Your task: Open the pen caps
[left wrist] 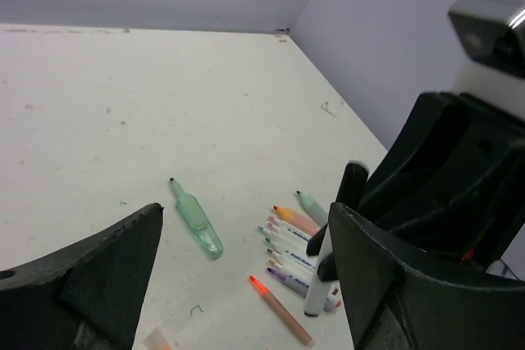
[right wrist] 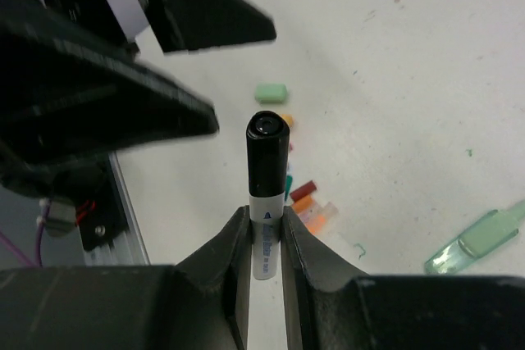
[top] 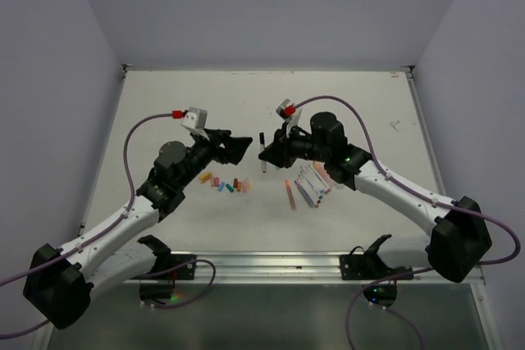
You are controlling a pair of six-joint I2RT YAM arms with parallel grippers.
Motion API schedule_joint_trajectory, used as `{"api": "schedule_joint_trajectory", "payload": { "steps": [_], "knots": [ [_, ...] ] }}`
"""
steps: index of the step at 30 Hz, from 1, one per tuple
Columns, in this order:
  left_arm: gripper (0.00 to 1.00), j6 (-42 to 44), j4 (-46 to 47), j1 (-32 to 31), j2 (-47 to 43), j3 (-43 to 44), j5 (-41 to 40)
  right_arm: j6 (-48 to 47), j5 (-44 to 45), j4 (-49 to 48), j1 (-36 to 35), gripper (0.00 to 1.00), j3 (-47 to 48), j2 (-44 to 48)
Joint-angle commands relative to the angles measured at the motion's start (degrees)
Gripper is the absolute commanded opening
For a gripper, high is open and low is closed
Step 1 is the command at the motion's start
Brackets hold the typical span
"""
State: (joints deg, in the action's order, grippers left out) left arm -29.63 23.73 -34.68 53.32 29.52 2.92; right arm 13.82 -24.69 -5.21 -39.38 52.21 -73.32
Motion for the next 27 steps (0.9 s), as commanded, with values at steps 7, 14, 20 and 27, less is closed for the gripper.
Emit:
{"api": "schedule_joint_trajectory", "payload": {
  "steps": [7, 14, 20, 27],
  "knots": [
    [0.63, -2.36, -5.36, 2.51, 8.10, 12.14, 13.24, -6.79, -10.21, 10.92, -0.26, 0.00, 5.54, -5.25],
    [0.55, -4.12, -3.86, 1.98, 9.87, 11.62, 17.91, -6.71, -9.77, 10.75, -0.35, 0.00, 6.42, -5.96],
    [0.42, -4.39, -4.13, -0.74, 11.89, 10.21, 14.50, -5.83, -9.68, 9.87, -0.35, 0.00, 6.77, -6.31],
    [0.32, -3.69, -3.77, -2.06, 12.60, 10.30, 11.59, -5.39, -9.42, 9.52, -0.44, 0.00, 6.68, -6.66]
  ]
}}
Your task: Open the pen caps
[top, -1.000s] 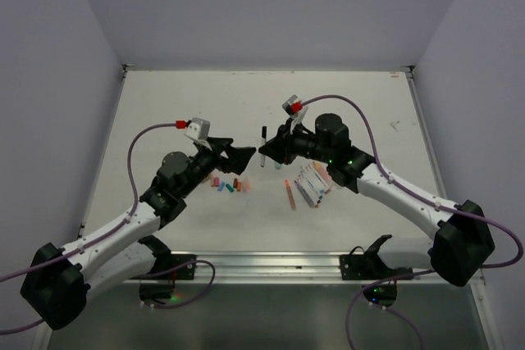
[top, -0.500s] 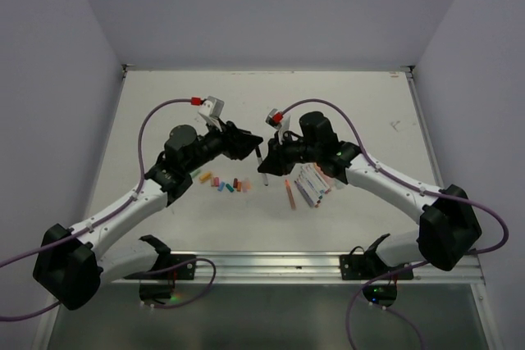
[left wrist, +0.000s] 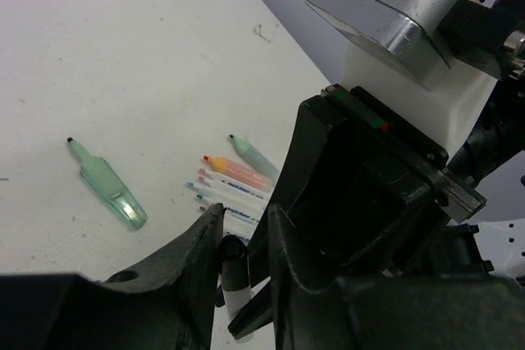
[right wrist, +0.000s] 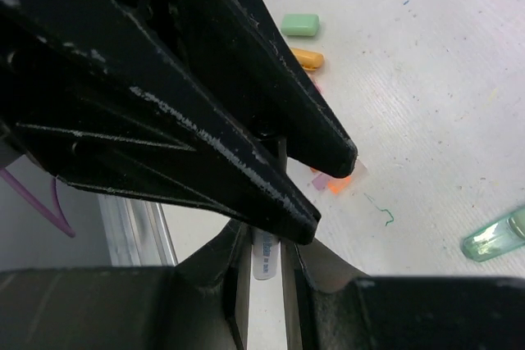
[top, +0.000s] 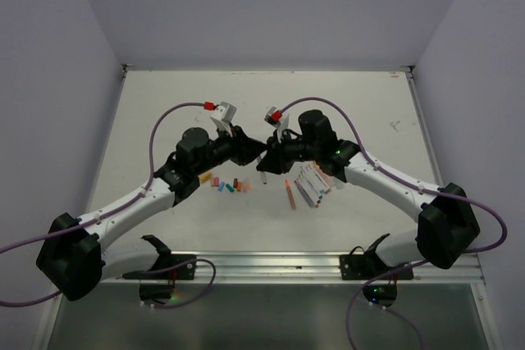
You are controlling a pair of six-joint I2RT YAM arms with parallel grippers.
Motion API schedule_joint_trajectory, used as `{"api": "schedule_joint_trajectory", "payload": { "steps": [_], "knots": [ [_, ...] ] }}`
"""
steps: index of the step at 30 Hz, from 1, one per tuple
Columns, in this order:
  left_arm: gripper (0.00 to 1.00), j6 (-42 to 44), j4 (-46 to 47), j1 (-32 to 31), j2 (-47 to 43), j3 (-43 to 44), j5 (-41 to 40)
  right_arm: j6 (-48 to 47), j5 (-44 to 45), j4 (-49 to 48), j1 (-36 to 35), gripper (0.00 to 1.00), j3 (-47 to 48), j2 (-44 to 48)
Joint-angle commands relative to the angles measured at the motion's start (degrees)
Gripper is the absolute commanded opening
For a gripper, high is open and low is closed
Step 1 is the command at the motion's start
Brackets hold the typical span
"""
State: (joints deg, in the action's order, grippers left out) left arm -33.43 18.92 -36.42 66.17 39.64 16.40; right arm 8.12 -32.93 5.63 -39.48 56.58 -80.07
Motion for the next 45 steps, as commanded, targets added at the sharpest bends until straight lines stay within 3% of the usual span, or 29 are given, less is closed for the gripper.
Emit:
{"api": "schedule_joint_trajectory", "payload": {
  "steps": [1, 4, 5, 7, 13, 18, 24, 30, 36, 40, 45],
  "knots": [
    [0.29, 0.12, 0.86, -0.31, -0.17, 0.26, -2.16, 0.32, -0.83, -1.41, -0.24, 0.00, 2.22, 0.35],
    [0.10, 0.21, 0.51, -0.40, -0.60, -0.09, -2.87, 1.02, -0.38, -2.55, -0.24, 0.00, 1.78, 0.71],
    [0.00, 0.29, 0.59, -0.31, -0.78, -0.17, -3.04, 1.46, -0.21, -3.77, -0.33, 0.00, 1.26, 0.88],
    [0.00, 0.12, 0.51, -0.40, -0.96, -0.35, -3.05, 3.29, -0.12, -5.27, -0.24, 0.01, 0.56, 1.41],
    [0.00, -2.16, 3.23, -0.40, -2.01, -1.93, -2.95, 8.92, -0.56, -19.41, -0.33, 0.21, -4.89, 2.82],
    [0.00, -5.06, 5.25, -0.40, -2.97, -3.07, -4.62, 11.30, -2.49, -25.31, -0.24, 0.24, -6.74, 1.41],
    [0.00, -6.03, 5.69, -0.40, -3.33, -3.60, -5.42, 12.27, -2.93, -30.06, -0.24, 0.36, -8.06, 0.18],
    [0.00, -5.95, 5.43, -0.31, -4.12, -3.51, -7.35, 10.43, -3.99, -27.87, -0.24, 0.29, -7.36, -0.79],
    [0.00, -4.98, 5.43, -0.14, -4.30, -2.11, -9.20, 9.37, -3.72, -26.46, -0.33, 0.30, -9.73, 0.09],
    [0.00, -5.24, 6.13, 0.39, -3.95, -1.93, -9.64, 8.85, -3.46, -26.20, -0.24, 0.00, -11.66, 1.14],
    [0.00, -7.96, 8.94, 3.72, -3.86, -2.11, -8.76, 5.95, -3.72, -22.95, -0.24, 0.00, -13.59, 2.20]
  ]
}}
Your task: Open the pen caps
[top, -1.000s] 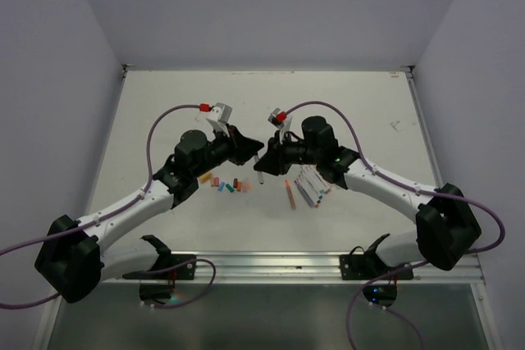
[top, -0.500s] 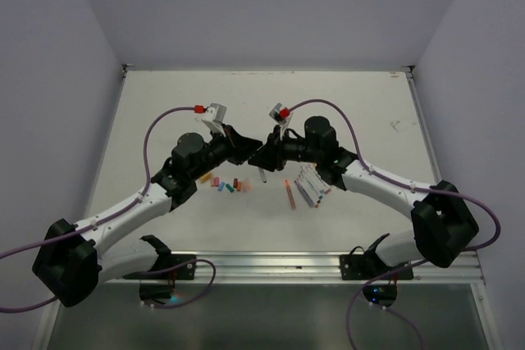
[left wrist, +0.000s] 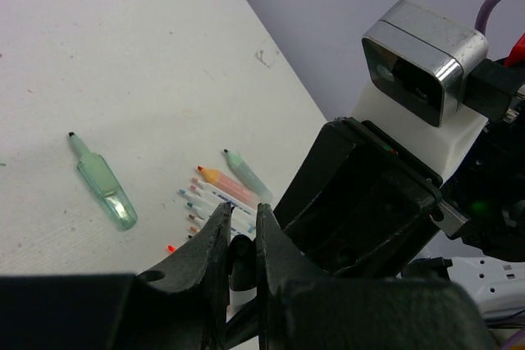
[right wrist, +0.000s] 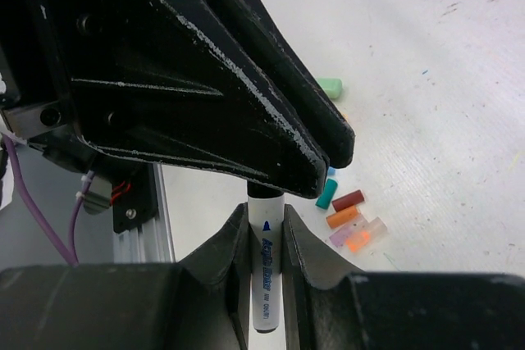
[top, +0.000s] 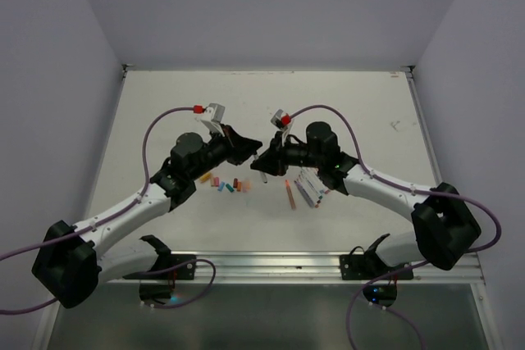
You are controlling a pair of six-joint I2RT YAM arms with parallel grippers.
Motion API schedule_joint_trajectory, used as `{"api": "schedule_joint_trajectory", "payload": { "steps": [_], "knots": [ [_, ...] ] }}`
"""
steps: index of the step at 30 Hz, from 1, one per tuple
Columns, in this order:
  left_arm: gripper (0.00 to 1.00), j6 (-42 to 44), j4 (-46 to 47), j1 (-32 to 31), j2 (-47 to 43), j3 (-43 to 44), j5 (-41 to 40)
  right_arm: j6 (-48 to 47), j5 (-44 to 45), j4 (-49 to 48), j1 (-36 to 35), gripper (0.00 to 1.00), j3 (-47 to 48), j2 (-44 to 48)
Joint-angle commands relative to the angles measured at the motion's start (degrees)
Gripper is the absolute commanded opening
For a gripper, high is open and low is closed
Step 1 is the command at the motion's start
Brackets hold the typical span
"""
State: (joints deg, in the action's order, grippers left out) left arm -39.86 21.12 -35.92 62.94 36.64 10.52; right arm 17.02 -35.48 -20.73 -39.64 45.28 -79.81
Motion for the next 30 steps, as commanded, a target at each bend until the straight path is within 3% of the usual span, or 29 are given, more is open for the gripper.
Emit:
{"api": "schedule_joint_trajectory", "payload": {
  "steps": [1, 6, 17, 20, 23, 30],
  "knots": [
    [0.00, -1.89, 8.30, 3.66, -0.54, 1.06, -2.79, -3.21, -1.34, 4.20, -0.09, 0.00, -2.82, 2.11],
    [0.00, -3.48, 13.85, 7.18, 0.34, 3.95, -5.86, -6.81, -3.80, 7.89, -0.26, 0.00, -4.76, 1.59],
    [0.00, 5.13, 39.05, 7.27, 0.08, 6.60, -25.36, -6.47, -5.39, 8.25, -0.88, 0.00, -10.38, 0.62],
    [0.00, 6.80, 40.57, 7.27, 0.25, 7.47, -27.22, -4.72, -5.03, 7.20, -0.97, 0.00, -11.35, 0.71],
    [0.00, 7.95, 31.21, 7.36, 0.87, 11.94, -23.90, -1.65, -1.79, 7.81, -1.06, 0.00, -11.44, 1.58],
    [0.00, 6.81, -11.46, 7.01, 4.91, 19.33, -12.12, 3.20, 14.90, 16.85, -1.41, 0.00, -8.46, -0.16]
  ]
}}
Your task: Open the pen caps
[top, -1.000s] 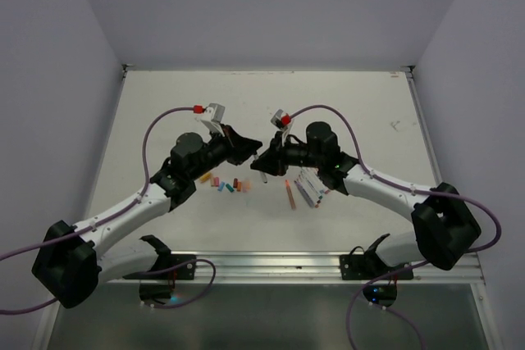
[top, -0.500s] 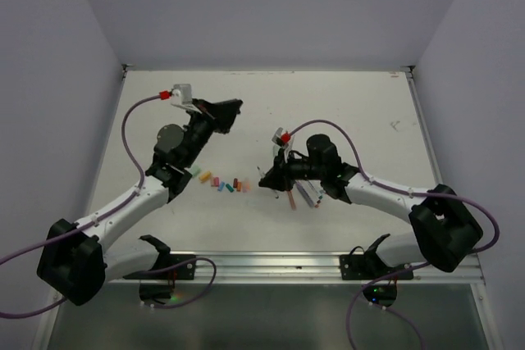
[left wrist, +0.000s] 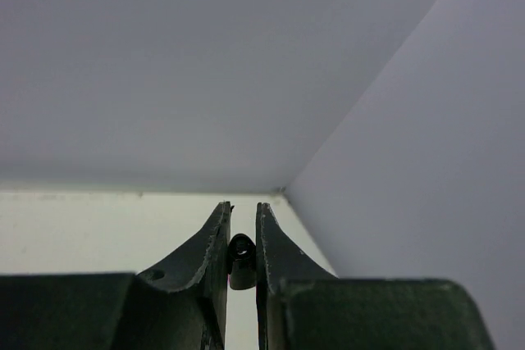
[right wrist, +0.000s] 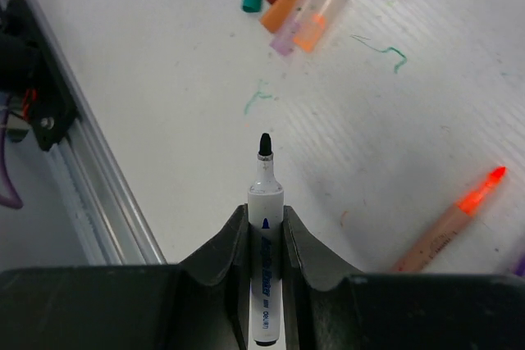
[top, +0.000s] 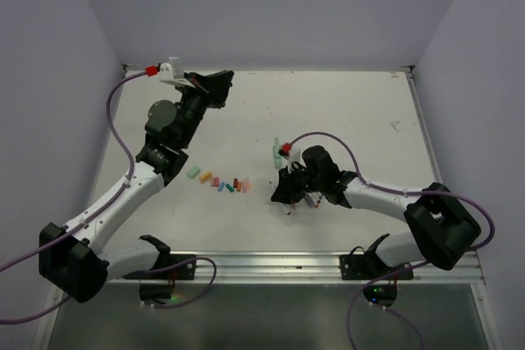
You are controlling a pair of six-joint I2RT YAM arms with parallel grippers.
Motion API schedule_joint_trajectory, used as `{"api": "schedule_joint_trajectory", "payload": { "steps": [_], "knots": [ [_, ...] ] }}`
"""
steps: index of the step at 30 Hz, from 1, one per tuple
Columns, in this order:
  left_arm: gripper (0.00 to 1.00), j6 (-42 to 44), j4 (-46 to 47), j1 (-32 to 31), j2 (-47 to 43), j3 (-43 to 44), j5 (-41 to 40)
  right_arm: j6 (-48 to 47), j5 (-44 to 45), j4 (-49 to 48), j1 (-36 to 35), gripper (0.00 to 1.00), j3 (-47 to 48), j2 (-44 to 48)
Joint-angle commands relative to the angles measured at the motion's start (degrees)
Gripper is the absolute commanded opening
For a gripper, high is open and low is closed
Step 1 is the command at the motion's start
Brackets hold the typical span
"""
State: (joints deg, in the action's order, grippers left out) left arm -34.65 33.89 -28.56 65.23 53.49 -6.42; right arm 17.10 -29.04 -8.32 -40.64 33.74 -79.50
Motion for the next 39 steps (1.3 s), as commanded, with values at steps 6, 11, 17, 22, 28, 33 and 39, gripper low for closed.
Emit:
{"api": "schedule_joint_trajectory", "payload": {
  "steps": [6, 11, 17, 22, 28, 33, 39],
  "knots": [
    [0.00, 1.52, -45.12, -5.61, 9.12, 2.23, 4.22, 7.33, 17.16, 8.14, -1.28, 0.00, 5.19, -2.67],
    [0.00, -2.69, -48.65, -8.88, 13.95, 0.04, 2.99, 8.82, 18.92, 10.51, -1.46, 0.00, 7.57, -7.33],
    [0.00, -4.54, -48.13, -12.13, 20.28, 0.12, 1.23, 9.53, 26.12, 14.90, -1.54, 0.00, 8.71, -8.65],
    [0.03, -5.60, -48.13, -13.98, 26.33, 1.26, 0.61, 10.05, 32.98, 19.47, -1.46, 0.00, 9.15, -7.51],
    [0.06, -5.95, -48.83, -14.60, 31.09, 2.58, -0.09, 10.49, 33.78, 19.40, -1.54, 0.21, 9.33, -6.72],
    [0.16, -5.95, -49.18, -14.77, 32.06, 2.67, -2.02, 10.49, 32.11, 17.81, -1.54, 0.33, 8.63, -4.70],
    [0.25, -6.74, -48.57, -14.69, 31.36, 2.75, -2.55, 10.14, 30.62, 17.37, -1.54, 0.45, 8.80, 0.39]
  ]
}}
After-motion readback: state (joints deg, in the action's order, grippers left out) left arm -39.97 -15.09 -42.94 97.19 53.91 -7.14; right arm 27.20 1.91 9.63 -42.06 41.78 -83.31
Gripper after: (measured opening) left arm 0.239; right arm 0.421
